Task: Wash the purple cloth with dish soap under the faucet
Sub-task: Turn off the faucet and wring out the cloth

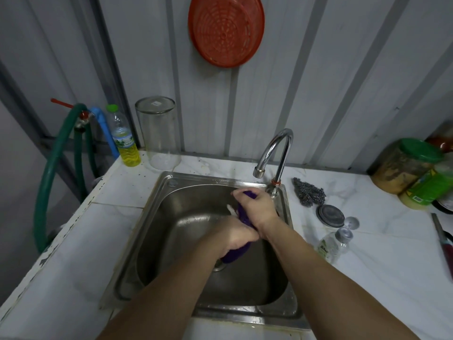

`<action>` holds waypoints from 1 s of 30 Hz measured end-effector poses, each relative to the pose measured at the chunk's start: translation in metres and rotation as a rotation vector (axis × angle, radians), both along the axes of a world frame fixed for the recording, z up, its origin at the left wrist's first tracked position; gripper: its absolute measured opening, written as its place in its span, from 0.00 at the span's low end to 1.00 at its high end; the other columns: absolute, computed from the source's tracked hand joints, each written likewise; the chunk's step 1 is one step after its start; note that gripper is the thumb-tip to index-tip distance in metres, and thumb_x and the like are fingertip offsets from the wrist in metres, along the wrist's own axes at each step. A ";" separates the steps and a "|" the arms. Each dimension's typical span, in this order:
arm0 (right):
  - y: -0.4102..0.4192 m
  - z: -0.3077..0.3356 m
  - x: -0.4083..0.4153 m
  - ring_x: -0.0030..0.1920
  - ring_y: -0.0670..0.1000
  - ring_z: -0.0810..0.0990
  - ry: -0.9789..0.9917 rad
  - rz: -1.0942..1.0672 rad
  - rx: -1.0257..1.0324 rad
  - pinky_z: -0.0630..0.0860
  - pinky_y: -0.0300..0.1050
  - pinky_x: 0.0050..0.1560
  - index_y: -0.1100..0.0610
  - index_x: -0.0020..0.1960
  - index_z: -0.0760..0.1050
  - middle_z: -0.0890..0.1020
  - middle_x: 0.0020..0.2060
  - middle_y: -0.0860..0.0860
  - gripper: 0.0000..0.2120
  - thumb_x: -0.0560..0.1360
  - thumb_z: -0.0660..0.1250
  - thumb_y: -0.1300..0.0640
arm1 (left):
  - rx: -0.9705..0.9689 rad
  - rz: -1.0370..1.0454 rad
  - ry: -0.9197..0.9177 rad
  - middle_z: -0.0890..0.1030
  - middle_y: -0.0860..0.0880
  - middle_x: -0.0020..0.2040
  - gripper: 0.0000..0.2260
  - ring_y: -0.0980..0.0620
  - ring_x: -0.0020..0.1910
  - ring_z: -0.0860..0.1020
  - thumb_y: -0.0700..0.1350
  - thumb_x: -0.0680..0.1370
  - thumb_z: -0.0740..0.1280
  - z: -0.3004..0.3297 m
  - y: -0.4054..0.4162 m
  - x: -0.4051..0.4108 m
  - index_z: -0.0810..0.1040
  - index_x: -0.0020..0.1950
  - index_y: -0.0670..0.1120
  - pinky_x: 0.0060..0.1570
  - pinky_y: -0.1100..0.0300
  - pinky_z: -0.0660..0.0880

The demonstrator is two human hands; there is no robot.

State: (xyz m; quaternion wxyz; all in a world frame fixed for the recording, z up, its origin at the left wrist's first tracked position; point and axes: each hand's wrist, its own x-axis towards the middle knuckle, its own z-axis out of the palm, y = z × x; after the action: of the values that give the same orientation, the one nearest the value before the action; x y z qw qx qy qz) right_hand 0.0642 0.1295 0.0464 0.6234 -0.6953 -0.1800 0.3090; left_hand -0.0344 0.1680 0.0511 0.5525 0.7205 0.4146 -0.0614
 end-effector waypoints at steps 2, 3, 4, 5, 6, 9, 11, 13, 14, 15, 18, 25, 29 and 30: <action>0.005 -0.002 -0.002 0.39 0.50 0.83 -0.100 -0.043 -0.081 0.82 0.47 0.46 0.51 0.40 0.82 0.85 0.36 0.51 0.05 0.75 0.74 0.55 | 0.189 -0.079 0.028 0.85 0.41 0.51 0.11 0.41 0.53 0.83 0.46 0.73 0.71 -0.003 -0.002 0.001 0.82 0.53 0.44 0.47 0.55 0.74; 0.007 -0.004 -0.002 0.39 0.51 0.83 -0.157 -0.065 -0.132 0.81 0.47 0.47 0.51 0.39 0.82 0.85 0.35 0.51 0.06 0.75 0.73 0.54 | 0.298 -0.129 0.052 0.85 0.40 0.54 0.12 0.40 0.56 0.83 0.47 0.76 0.69 -0.003 -0.003 0.002 0.82 0.57 0.44 0.49 0.55 0.74; 0.009 -0.005 -0.002 0.40 0.52 0.82 -0.209 -0.086 -0.193 0.79 0.47 0.46 0.52 0.39 0.81 0.84 0.36 0.52 0.07 0.76 0.71 0.53 | 0.405 -0.162 0.083 0.85 0.40 0.56 0.14 0.40 0.57 0.83 0.49 0.77 0.66 -0.004 -0.005 0.003 0.82 0.59 0.44 0.51 0.55 0.76; 0.011 -0.007 -0.002 0.40 0.53 0.82 -0.248 -0.105 -0.242 0.78 0.46 0.45 0.54 0.40 0.81 0.84 0.36 0.53 0.08 0.76 0.70 0.53 | 0.479 -0.155 0.104 0.86 0.41 0.55 0.15 0.40 0.55 0.83 0.50 0.78 0.65 -0.005 -0.006 0.003 0.82 0.60 0.44 0.51 0.55 0.78; 0.011 -0.008 -0.002 0.40 0.53 0.81 -0.270 -0.122 -0.265 0.76 0.44 0.42 0.55 0.40 0.81 0.84 0.35 0.53 0.09 0.76 0.69 0.52 | 0.518 -0.129 0.106 0.87 0.42 0.53 0.15 0.40 0.53 0.84 0.50 0.77 0.64 -0.006 -0.008 0.004 0.82 0.59 0.45 0.48 0.55 0.79; 0.014 -0.007 0.001 0.37 0.51 0.80 -0.286 -0.164 -0.222 0.73 0.41 0.36 0.51 0.36 0.77 0.81 0.33 0.50 0.10 0.76 0.69 0.52 | 0.582 -0.022 0.022 0.87 0.44 0.49 0.12 0.40 0.49 0.84 0.51 0.75 0.67 -0.010 -0.007 0.003 0.80 0.55 0.47 0.43 0.55 0.77; 0.014 -0.005 0.005 0.37 0.52 0.81 -0.234 -0.248 -0.142 0.78 0.45 0.40 0.50 0.36 0.76 0.82 0.33 0.50 0.09 0.76 0.69 0.53 | 0.518 0.049 -0.035 0.85 0.47 0.47 0.14 0.43 0.47 0.83 0.55 0.71 0.71 -0.013 -0.002 -0.002 0.77 0.52 0.49 0.43 0.54 0.78; 0.010 -0.004 0.008 0.36 0.50 0.81 -0.169 -0.373 -0.026 0.80 0.46 0.40 0.49 0.36 0.77 0.81 0.31 0.47 0.09 0.75 0.69 0.56 | 0.305 0.124 -0.071 0.83 0.51 0.45 0.20 0.47 0.43 0.83 0.60 0.67 0.75 -0.016 0.004 -0.008 0.76 0.53 0.53 0.38 0.56 0.79; 0.007 -0.005 0.008 0.34 0.47 0.80 -0.156 -0.430 0.030 0.79 0.43 0.38 0.49 0.36 0.77 0.81 0.29 0.44 0.09 0.75 0.69 0.56 | 0.106 0.172 -0.081 0.83 0.51 0.45 0.23 0.47 0.42 0.84 0.60 0.66 0.77 -0.015 0.005 -0.011 0.75 0.56 0.54 0.34 0.58 0.80; 0.005 -0.006 0.007 0.33 0.42 0.79 -0.162 -0.473 0.081 0.78 0.37 0.36 0.48 0.37 0.78 0.81 0.29 0.41 0.09 0.75 0.69 0.57 | -0.149 0.224 -0.091 0.82 0.51 0.47 0.27 0.46 0.43 0.85 0.60 0.67 0.79 -0.014 0.007 -0.013 0.75 0.60 0.53 0.31 0.58 0.81; -0.003 -0.007 0.001 0.33 0.36 0.79 -0.140 -0.537 0.197 0.73 0.27 0.34 0.48 0.41 0.80 0.83 0.32 0.40 0.07 0.76 0.70 0.57 | -0.747 0.367 -0.212 0.81 0.40 0.58 0.37 0.36 0.50 0.86 0.60 0.65 0.80 -0.011 0.009 -0.016 0.76 0.66 0.42 0.41 0.48 0.85; -0.011 -0.024 -0.023 0.38 0.48 0.83 0.327 -0.661 0.277 0.82 0.43 0.38 0.52 0.51 0.80 0.83 0.42 0.51 0.04 0.78 0.70 0.52 | -0.778 0.794 -0.443 0.86 0.39 0.52 0.25 0.40 0.48 0.87 0.59 0.73 0.77 -0.002 0.008 0.015 0.77 0.57 0.41 0.40 0.49 0.85; -0.008 -0.023 -0.030 0.36 0.53 0.86 0.538 -0.680 0.216 0.85 0.49 0.37 0.55 0.50 0.79 0.83 0.41 0.54 0.12 0.77 0.70 0.46 | -0.467 0.979 -0.513 0.84 0.46 0.42 0.16 0.49 0.37 0.84 0.55 0.76 0.75 -0.005 0.006 0.024 0.80 0.48 0.42 0.29 0.59 0.82; -0.006 -0.020 -0.029 0.37 0.54 0.86 0.573 -0.671 0.191 0.85 0.51 0.38 0.56 0.49 0.79 0.84 0.41 0.55 0.15 0.77 0.70 0.44 | -0.429 1.023 -0.548 0.84 0.48 0.36 0.16 0.51 0.33 0.83 0.55 0.76 0.75 -0.003 0.005 0.025 0.80 0.46 0.41 0.26 0.62 0.80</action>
State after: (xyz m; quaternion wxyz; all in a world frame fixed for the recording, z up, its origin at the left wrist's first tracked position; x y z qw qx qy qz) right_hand 0.0350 0.1238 0.0266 0.7752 -0.5409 0.2073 0.2518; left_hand -0.0099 0.1734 0.0484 0.7309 0.2929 0.5291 0.3164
